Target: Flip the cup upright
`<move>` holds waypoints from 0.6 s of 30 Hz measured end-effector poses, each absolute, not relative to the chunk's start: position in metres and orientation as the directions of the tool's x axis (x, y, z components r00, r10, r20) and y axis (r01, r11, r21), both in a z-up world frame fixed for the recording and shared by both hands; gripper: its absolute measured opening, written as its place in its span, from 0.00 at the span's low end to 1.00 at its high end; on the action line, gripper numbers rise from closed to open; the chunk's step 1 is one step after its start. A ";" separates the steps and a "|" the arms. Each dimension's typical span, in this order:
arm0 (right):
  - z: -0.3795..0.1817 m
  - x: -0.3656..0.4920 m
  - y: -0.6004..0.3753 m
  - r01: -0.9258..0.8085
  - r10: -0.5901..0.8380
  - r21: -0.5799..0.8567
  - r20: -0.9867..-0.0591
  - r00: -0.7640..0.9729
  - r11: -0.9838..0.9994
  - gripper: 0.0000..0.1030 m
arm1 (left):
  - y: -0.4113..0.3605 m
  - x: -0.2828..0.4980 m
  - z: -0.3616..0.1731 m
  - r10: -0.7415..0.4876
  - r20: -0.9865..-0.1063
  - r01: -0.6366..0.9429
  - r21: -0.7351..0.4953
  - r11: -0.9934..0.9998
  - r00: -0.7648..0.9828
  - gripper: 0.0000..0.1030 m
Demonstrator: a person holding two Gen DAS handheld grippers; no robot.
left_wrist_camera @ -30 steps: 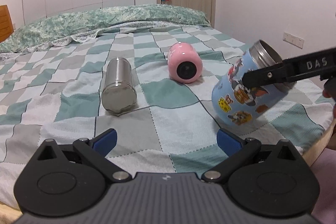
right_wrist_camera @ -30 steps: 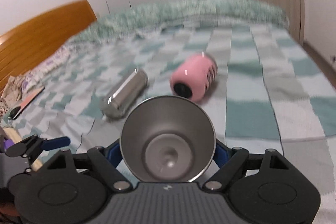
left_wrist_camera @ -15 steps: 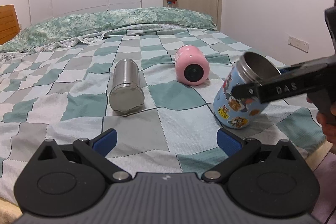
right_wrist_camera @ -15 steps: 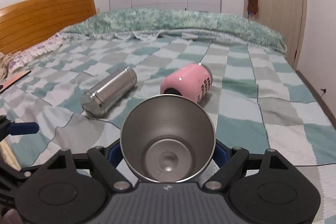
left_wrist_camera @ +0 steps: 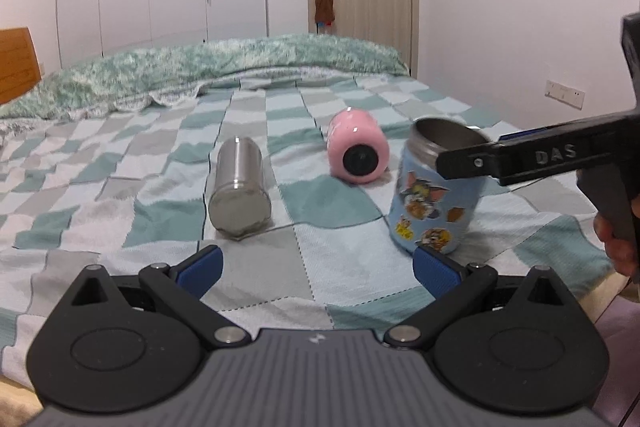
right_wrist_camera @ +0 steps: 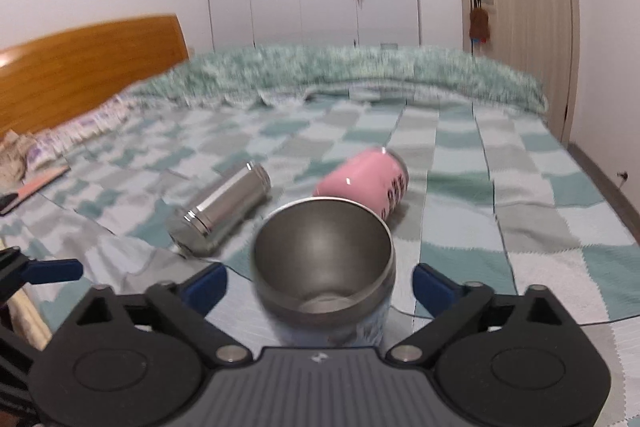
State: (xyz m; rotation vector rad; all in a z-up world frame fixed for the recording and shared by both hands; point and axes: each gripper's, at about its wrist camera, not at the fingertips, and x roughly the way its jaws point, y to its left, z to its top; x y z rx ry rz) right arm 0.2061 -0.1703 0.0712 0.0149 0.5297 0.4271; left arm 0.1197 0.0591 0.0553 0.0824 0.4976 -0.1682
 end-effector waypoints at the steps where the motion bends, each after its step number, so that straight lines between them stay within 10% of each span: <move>1: 0.074 0.198 -0.173 -0.397 0.407 0.125 -0.468 0.785 0.909 0.99 | 0.058 0.115 0.058 -0.142 -0.473 0.180 0.037 0.983 0.869 1.00; 18: 0.043 0.037 -0.215 -0.394 0.391 0.007 -0.135 0.910 0.919 1.00 | 0.035 0.012 0.035 -0.082 -0.217 0.081 -0.016 0.997 0.973 1.00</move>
